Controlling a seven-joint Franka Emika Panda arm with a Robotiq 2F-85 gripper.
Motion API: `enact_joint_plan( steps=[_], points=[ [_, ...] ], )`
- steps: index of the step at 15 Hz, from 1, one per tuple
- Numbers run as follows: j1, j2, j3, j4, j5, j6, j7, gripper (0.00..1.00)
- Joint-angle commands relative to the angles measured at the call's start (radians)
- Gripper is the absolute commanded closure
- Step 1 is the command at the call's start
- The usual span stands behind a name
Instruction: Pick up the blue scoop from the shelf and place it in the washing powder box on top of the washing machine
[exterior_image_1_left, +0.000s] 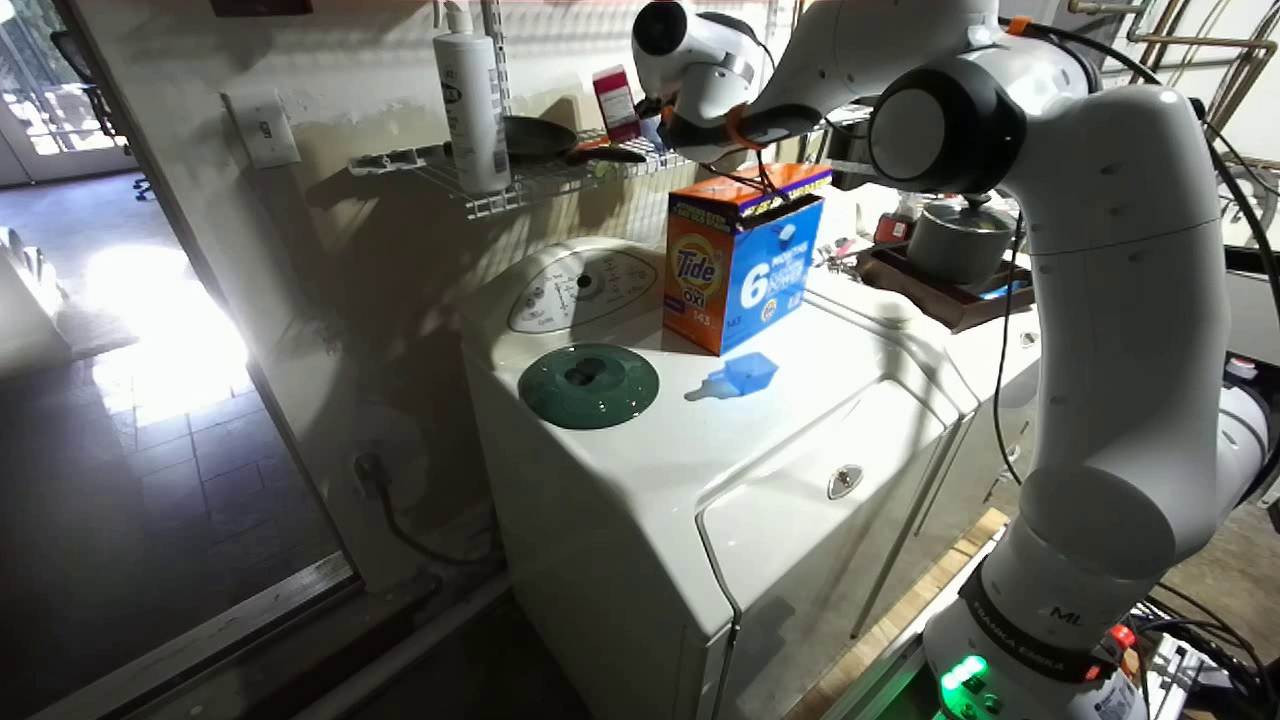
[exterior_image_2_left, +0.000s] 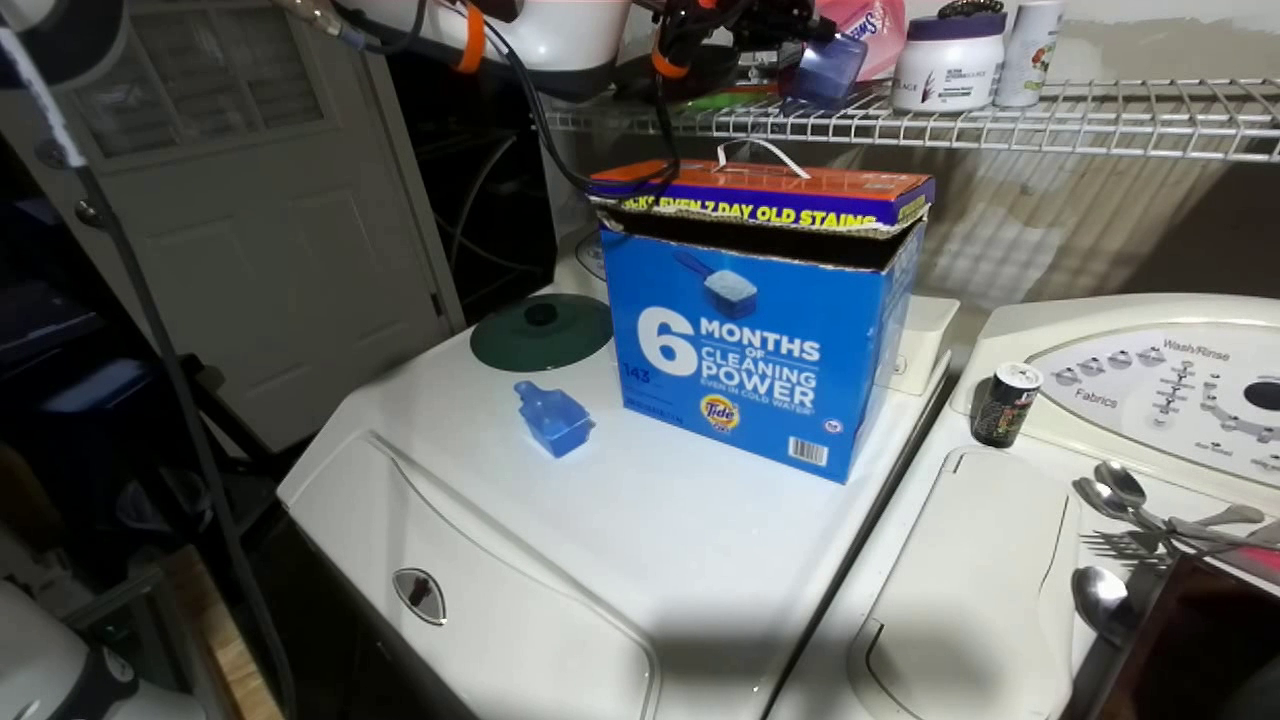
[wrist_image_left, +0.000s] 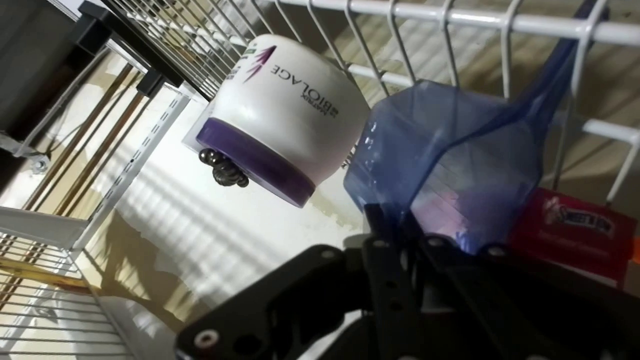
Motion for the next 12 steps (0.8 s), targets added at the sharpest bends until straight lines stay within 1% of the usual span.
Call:
enact_joint_plan(
  steps=[1,7,12],
  points=[
    [0.005,0.039,0.003,0.060,0.010,-0.021,-0.011,1.00],
    [0.017,0.043,-0.015,0.077,-0.022,-0.043,0.014,0.99],
    [0.047,0.033,-0.051,0.081,-0.072,-0.107,0.056,0.99]
  ],
)
